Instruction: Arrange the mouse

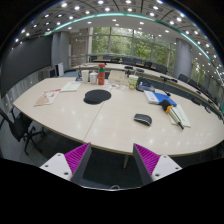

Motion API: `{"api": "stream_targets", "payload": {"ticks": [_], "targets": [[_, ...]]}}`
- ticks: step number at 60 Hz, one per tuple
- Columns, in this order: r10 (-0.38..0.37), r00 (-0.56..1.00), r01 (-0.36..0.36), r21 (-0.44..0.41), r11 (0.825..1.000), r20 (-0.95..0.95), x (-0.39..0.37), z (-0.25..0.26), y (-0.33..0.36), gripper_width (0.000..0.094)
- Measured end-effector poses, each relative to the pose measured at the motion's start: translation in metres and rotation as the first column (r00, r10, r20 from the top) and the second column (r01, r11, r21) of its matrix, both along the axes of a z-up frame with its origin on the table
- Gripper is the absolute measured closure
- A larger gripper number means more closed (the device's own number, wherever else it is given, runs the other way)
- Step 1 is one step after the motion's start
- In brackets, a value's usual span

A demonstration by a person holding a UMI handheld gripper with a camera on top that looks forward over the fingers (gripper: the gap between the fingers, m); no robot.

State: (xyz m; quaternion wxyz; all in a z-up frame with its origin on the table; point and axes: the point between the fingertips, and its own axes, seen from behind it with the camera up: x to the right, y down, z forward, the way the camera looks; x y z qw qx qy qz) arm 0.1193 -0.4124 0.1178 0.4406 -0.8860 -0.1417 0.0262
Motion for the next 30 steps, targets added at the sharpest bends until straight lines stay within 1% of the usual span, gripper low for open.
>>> {"api": "stream_targets", "payload": {"ticks": [8, 14, 23, 30], "targets": [[-0.093, 0.995, 0.093, 0.016, 0.996, 0.023, 0.058, -0.031, 0.069, 0.0075], [-0.129, 0.991, 0.128, 0.029, 0.991, 0.045, 0.094, -0.056, 0.123, 0.0075], [-0.15, 0.988, 0.149, 0.029, 0.988, 0.042, 0.121, -0.089, 0.196, 0.0076], [-0.153, 0.987, 0.153, 0.015, 0.988, 0.046, 0.132, -0.111, 0.237, 0.0076]]}}
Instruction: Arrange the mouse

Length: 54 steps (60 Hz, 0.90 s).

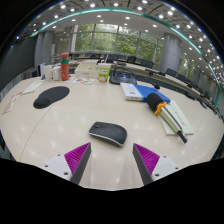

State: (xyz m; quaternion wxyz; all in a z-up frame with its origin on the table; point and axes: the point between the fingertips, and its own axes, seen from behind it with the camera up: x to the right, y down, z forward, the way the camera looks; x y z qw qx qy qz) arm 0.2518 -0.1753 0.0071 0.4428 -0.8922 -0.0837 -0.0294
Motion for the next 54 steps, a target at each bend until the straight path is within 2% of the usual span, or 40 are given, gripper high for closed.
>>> {"api": "stream_targets", "payload": {"ticks": [16, 29, 38, 40, 43, 54], "targets": [[0.03, 0.998, -0.03, -0.012, 0.999, -0.048, -0.003, -0.016, 0.058, 0.0079], [0.016, 0.998, -0.017, -0.01, 1.0, -0.059, 0.004, -0.017, 0.099, 0.0091], [0.021, 0.994, -0.023, -0.018, 1.0, -0.103, 0.001, -0.02, 0.112, 0.0251], [0.025, 0.995, -0.027, -0.016, 1.0, -0.101, 0.001, -0.02, 0.113, 0.0308], [0.037, 0.994, -0.038, -0.014, 0.999, -0.103, -0.003, -0.02, 0.114, 0.0453], [-0.006, 0.996, 0.004, -0.017, 1.0, -0.094, -0.001, -0.019, 0.114, 0.0548]]}}
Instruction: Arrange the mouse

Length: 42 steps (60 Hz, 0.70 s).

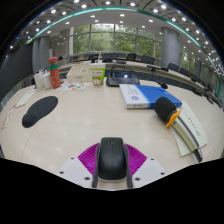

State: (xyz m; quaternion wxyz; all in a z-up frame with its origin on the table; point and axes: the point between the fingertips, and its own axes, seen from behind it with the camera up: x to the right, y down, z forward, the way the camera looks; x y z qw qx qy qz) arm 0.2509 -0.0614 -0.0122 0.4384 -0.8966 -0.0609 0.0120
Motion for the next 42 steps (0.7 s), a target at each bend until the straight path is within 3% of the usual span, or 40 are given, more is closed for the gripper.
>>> {"api": "stream_targets", "payload": {"ticks": [14, 27, 34, 42], "targets": [[-0.076, 0.996, 0.076, -0.005, 0.997, 0.053, 0.001, 0.007, -0.001, 0.0625], [-0.179, 0.98, 0.17, 0.104, 0.98, 0.089, -0.045, 0.099, 0.031, 0.0626], [-0.189, 0.981, 0.179, 0.168, 0.969, 0.051, -0.102, 0.147, 0.061, 0.0627], [-0.143, 0.99, 0.142, 0.183, 0.973, -0.005, -0.186, 0.168, 0.102, 0.0628]]}}
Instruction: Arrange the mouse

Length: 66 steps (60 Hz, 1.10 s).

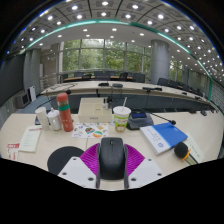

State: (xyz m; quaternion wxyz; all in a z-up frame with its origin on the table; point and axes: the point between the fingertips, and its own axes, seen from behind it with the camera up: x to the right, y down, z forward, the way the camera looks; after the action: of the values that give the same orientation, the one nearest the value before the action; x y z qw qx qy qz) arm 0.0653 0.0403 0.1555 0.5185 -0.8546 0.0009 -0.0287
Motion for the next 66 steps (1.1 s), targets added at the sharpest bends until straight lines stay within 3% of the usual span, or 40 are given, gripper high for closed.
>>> {"api": "stream_targets", "payload": {"ticks": [14, 26, 34, 40, 45, 47, 51, 66], "targets": [[0.125, 0.991, -0.128, -0.09, 0.988, -0.039, -0.138, -0.065, 0.044, 0.0628], [0.122, 0.992, -0.127, -0.181, 0.975, -0.036, -0.173, -0.135, 0.057, 0.0619], [0.103, 0.993, -0.112, -0.258, 0.96, -0.048, -0.178, -0.168, 0.051, 0.0513], [0.112, 0.993, -0.121, -0.253, 0.96, -0.048, -0.176, -0.164, 0.049, 0.0406], [0.112, 0.992, -0.123, -0.263, 0.957, -0.056, -0.176, -0.152, 0.038, 0.0062], [0.109, 0.992, -0.121, -0.257, 0.959, -0.057, -0.175, -0.144, 0.032, 0.0111], [0.094, 0.995, -0.102, -0.235, 0.967, -0.045, -0.171, -0.118, 0.018, 0.007], [0.089, 0.996, -0.093, -0.187, 0.978, -0.033, -0.165, -0.026, -0.081, 0.0085]]}}
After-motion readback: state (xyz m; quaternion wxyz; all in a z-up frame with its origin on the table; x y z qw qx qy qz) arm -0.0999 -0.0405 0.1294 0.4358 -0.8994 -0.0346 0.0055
